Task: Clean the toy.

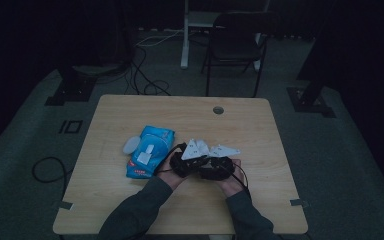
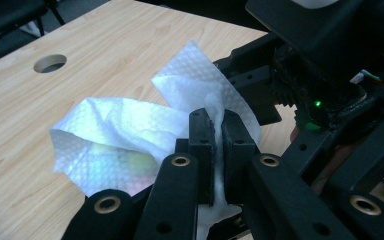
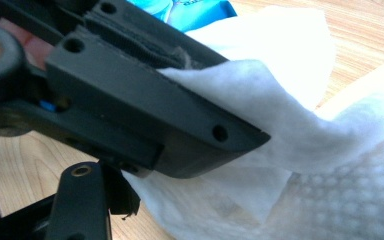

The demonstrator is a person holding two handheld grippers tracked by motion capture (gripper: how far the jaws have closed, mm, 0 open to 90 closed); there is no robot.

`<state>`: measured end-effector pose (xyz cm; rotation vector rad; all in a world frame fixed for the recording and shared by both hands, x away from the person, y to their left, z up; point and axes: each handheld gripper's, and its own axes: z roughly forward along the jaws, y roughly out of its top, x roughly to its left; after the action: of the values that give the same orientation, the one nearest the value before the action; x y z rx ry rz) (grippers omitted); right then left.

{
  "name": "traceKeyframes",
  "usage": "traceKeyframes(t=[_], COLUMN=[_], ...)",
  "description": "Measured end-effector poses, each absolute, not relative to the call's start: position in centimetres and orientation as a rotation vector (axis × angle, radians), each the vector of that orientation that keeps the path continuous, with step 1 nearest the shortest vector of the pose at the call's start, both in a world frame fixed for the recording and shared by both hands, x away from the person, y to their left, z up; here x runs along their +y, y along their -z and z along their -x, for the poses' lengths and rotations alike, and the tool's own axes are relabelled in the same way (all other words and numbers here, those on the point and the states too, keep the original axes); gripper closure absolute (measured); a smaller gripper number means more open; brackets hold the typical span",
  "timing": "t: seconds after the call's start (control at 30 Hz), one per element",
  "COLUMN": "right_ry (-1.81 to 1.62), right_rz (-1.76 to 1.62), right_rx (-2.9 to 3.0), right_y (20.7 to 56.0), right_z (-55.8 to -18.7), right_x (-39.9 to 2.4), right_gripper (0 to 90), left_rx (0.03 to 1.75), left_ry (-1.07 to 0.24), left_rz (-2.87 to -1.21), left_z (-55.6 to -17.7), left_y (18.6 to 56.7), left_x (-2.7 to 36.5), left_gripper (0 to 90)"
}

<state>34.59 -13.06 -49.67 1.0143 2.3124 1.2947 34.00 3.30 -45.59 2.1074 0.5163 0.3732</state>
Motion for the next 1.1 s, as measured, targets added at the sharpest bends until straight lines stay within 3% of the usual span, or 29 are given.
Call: traceKeyframes(t=[0.27,1.1], right_ry=[-1.283,-1.285], right_rz=[-0.994,-0.975], right_rx=[2.330,2.337], right_y=[49.9,49.9], right_z=[-34.4,-34.5], right_x=[-12.8,-12.6], right_gripper=[34.7,34.7], left_rx=[0.557,0.530], left_ry=[-0.443,-0.415], left_rz=[-2.107,-2.121], left_z=[-34.2,-33.2], left_y=[45.8,45.8], left_x=[3.3,3.9], left_gripper=[86.8,86.8])
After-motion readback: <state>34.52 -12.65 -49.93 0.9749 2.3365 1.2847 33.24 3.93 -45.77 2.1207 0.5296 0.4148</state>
